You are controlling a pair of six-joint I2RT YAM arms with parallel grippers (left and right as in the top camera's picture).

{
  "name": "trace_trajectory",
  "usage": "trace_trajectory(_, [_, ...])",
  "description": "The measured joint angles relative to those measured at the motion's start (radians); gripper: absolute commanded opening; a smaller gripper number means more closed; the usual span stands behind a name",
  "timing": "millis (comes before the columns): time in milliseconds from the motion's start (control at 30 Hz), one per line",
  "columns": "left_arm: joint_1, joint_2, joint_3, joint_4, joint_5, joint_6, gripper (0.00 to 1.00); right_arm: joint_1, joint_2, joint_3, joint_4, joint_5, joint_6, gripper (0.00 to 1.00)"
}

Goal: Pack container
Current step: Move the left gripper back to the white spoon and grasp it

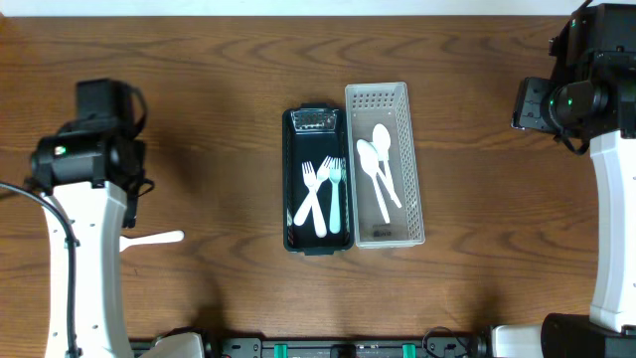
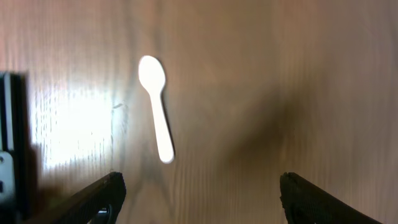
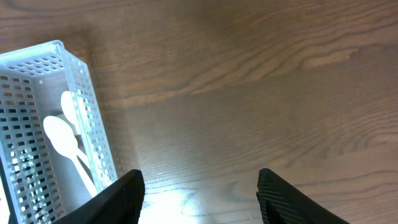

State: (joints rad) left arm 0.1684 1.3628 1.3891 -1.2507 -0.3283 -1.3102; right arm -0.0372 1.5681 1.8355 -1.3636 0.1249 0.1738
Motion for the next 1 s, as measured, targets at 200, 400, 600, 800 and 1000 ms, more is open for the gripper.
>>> trace_trajectory(200, [0.198, 0.046, -0.193, 0.153, 0.087, -0.077, 0.83, 0.0, 0.0, 0.0, 0.0, 0.0, 0.0, 0.62])
trace_trajectory(400, [0.314, 0.127, -0.337, 0.295, 0.175, -0.032, 0.82, 0.0, 0.0, 0.0, 0.0, 0.0, 0.0, 0.62])
trace_trajectory(600, [0.335, 0.223, -0.352, 0.383, 0.2, 0.041, 0.82, 0.0, 0.0, 0.0, -0.001, 0.0, 0.0, 0.62])
trace_trajectory(800, [0.335, 0.313, -0.352, 0.454, 0.21, 0.123, 0.82, 0.0, 0.0, 0.0, -0.006, 0.0, 0.0, 0.62])
trace_trajectory(1000, [0.335, 0.371, -0.352, 0.479, 0.217, 0.197, 0.82, 0.0, 0.0, 0.0, -0.008, 0.0, 0.0, 0.62])
